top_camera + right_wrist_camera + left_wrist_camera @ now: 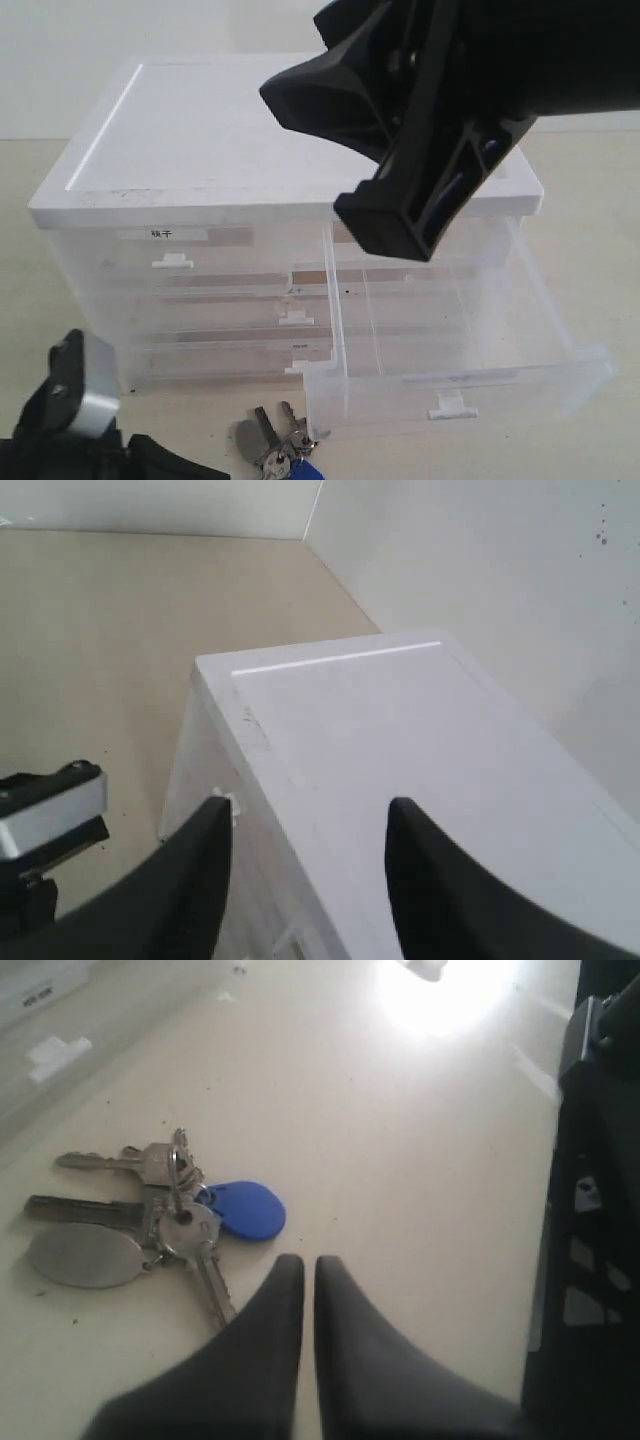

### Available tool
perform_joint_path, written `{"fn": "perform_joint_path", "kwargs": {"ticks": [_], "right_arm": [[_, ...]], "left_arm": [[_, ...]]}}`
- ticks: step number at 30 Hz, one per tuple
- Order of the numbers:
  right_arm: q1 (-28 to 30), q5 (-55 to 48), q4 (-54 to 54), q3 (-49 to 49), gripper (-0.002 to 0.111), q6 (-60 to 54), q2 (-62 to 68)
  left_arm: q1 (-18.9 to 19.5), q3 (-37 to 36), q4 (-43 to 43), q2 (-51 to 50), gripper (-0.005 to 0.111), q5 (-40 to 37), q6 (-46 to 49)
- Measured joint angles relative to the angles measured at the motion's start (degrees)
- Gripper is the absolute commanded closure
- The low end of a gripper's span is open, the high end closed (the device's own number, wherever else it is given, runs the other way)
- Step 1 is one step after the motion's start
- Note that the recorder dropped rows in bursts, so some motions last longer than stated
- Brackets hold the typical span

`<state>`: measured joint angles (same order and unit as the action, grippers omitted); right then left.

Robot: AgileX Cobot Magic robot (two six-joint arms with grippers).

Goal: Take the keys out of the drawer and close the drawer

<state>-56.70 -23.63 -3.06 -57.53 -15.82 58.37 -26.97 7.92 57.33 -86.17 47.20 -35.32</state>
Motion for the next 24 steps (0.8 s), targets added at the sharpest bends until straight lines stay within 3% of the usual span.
{"fn": "perform_joint_path", "kwargs": {"ticks": [8, 13, 24], "right_arm": [[0.0, -0.38, 0.0, 0.0, 0.065, 0.0, 0.0], [0.0, -0.98, 0.0, 0.0, 0.065, 0.0, 0.0], [0.0, -1.22, 0.0, 0.0, 0.065, 0.0, 0.0]], "left_arm": [[-10.32, 7.51, -7.58, -5.43, 0.102, -13.82, 0.86], [-12.41, 10.32, -12.02, -8.13, 0.102, -19.62, 1.09], [-14.14, 12.27, -21.82, -12.26, 0.102, -21.01, 7.63]]}}
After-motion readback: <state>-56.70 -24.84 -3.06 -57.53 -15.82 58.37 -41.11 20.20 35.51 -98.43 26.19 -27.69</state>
